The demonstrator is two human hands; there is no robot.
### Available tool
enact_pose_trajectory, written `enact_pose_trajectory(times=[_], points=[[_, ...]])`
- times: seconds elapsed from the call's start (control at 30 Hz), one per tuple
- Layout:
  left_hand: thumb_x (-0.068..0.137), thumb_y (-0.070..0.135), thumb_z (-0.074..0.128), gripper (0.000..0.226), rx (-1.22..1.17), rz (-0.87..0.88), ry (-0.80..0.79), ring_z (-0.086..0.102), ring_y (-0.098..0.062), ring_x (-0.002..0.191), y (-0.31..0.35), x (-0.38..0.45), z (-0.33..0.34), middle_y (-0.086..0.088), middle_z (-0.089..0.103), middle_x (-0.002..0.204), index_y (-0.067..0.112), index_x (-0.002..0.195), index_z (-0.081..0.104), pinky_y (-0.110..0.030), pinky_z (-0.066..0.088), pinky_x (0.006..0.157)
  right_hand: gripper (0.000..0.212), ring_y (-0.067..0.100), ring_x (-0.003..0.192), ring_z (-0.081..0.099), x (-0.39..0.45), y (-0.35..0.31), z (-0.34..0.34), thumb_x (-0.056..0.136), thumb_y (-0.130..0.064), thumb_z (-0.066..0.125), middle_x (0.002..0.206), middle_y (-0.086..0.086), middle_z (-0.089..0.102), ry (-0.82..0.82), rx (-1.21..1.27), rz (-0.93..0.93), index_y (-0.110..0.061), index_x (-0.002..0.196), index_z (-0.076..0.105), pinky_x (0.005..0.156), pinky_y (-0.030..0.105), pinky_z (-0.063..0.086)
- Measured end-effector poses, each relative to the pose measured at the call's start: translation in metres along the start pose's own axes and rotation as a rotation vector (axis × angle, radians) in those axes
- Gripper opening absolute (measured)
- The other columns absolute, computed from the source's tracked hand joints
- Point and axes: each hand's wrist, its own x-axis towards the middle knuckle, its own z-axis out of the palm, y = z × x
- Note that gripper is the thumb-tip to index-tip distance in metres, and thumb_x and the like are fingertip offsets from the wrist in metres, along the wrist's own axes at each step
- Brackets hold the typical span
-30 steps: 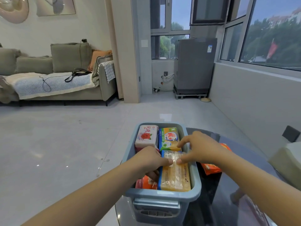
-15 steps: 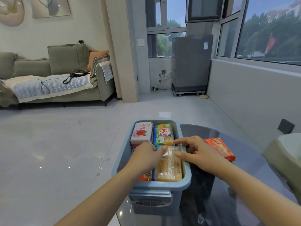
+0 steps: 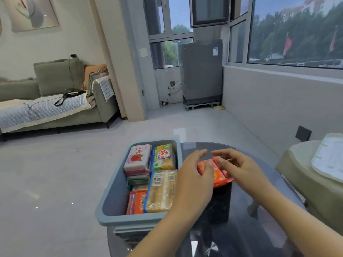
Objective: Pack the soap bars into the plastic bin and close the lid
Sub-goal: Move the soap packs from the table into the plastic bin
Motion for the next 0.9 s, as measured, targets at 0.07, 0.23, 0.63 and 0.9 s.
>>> enact_pose_trajectory(times=[0.07, 0.23, 0.63, 0.9], points=[[0.095, 0.027, 0.048, 0.035, -0.032, -0.035, -0.024, 0.047, 0.002, 0.119, 0.001, 0.003, 0.018, 0.016, 0.051, 0.132, 0.032, 0.129, 0.051, -0.020, 0.040, 0.101, 0.018, 0.016, 0.088, 0.063, 0.000, 0.013, -0.009, 0.089, -0.024, 0.056, 0.095, -0.004, 0.067, 0.014, 0.008, 0.032, -0.031, 0.104, 0.063, 0.075, 0.037, 0.054], [0.095, 0.026, 0.048, 0.032, -0.070, -0.176, 0.000, 0.055, -0.004, 0.111, -0.017, 0.014, 0.050, 0.010, 0.058, 0.126, 0.028, 0.127, 0.054, -0.029, 0.049, 0.096, 0.022, 0.017, 0.078, 0.060, -0.003, 0.045, -0.018, 0.089, -0.020, 0.056, 0.087, 0.000, 0.067, 0.028, 0.005, 0.110, -0.040, 0.091, 0.063, 0.064, 0.028, 0.050], [0.094, 0.029, 0.051, 0.040, -0.024, -0.363, 0.041, 0.048, -0.010, 0.123, -0.084, 0.035, 0.094, 0.002, 0.052, 0.138, 0.021, 0.133, 0.050, -0.026, 0.041, 0.099, 0.036, 0.009, 0.097, 0.055, 0.029, 0.094, 0.008, 0.089, -0.029, 0.054, 0.117, -0.004, 0.061, -0.091, -0.147, 0.327, -0.025, 0.125, 0.054, 0.071, 0.017, 0.045], [0.094, 0.024, 0.050, 0.045, -0.081, -0.467, 0.064, 0.053, -0.017, 0.121, -0.111, 0.055, 0.115, -0.001, 0.055, 0.136, 0.019, 0.138, 0.045, -0.041, 0.045, 0.102, 0.047, 0.010, 0.094, 0.055, 0.050, 0.110, 0.020, 0.090, -0.026, 0.051, 0.132, 0.000, 0.056, -0.127, -0.241, 0.404, -0.020, 0.136, 0.045, 0.057, 0.010, 0.037]])
